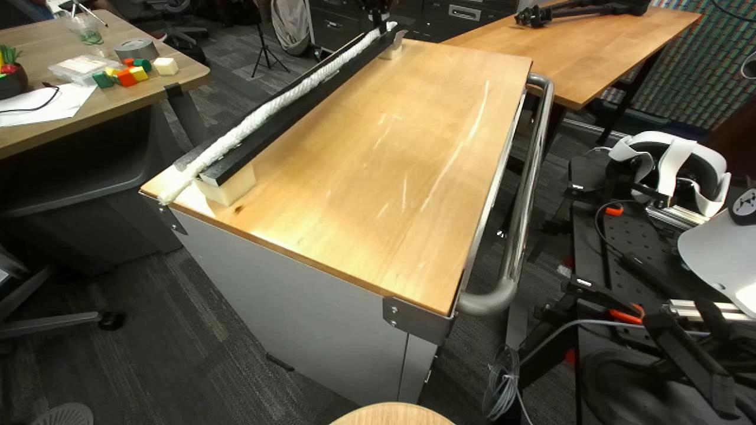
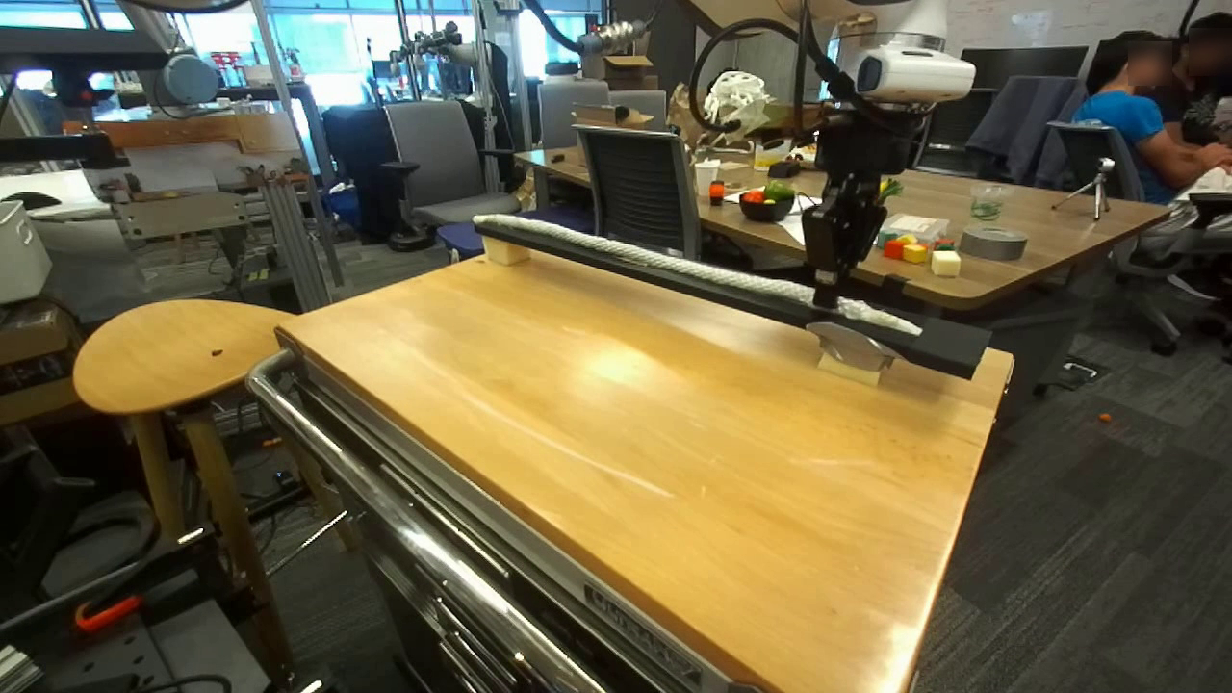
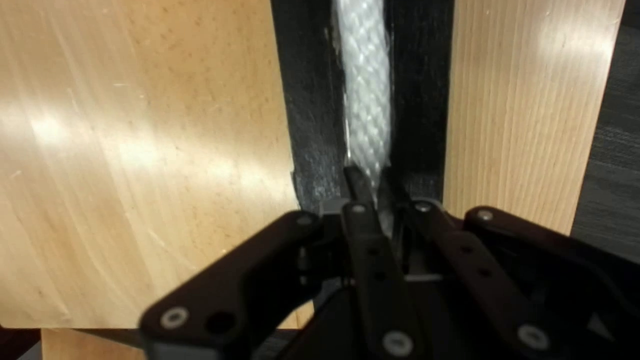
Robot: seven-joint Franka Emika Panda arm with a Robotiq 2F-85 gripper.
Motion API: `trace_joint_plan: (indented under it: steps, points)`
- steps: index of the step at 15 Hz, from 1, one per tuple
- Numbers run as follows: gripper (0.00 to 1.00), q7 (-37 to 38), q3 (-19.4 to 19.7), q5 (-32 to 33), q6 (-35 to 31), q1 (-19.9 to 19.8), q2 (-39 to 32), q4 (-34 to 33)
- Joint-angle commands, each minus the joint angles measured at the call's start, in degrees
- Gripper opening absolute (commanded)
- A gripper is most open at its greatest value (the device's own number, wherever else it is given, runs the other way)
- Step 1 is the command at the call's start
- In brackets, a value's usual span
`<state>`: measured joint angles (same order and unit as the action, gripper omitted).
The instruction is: Put the rope along the center of the black object
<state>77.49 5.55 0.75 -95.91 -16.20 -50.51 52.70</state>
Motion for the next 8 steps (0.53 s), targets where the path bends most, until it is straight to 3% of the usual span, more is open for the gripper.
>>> trace_joint_plan:
  steps: [1, 2, 3, 8]
  points:
    - [0.22, -1.2, 0.0, 0.1, 0.7, -0.7, -1.1, -2.6]
    - [0.35, -1.3, -0.1, 0.1, 0.7, -0.6, -1.0, -2.5]
    - [0.40, -1.4, -0.2, 0.0, 0.4, -0.5, -0.7, -2.4]
    - [0.80, -3.5, -1.4, -0.4, 0.4, -0.1, 0.6, -2.4]
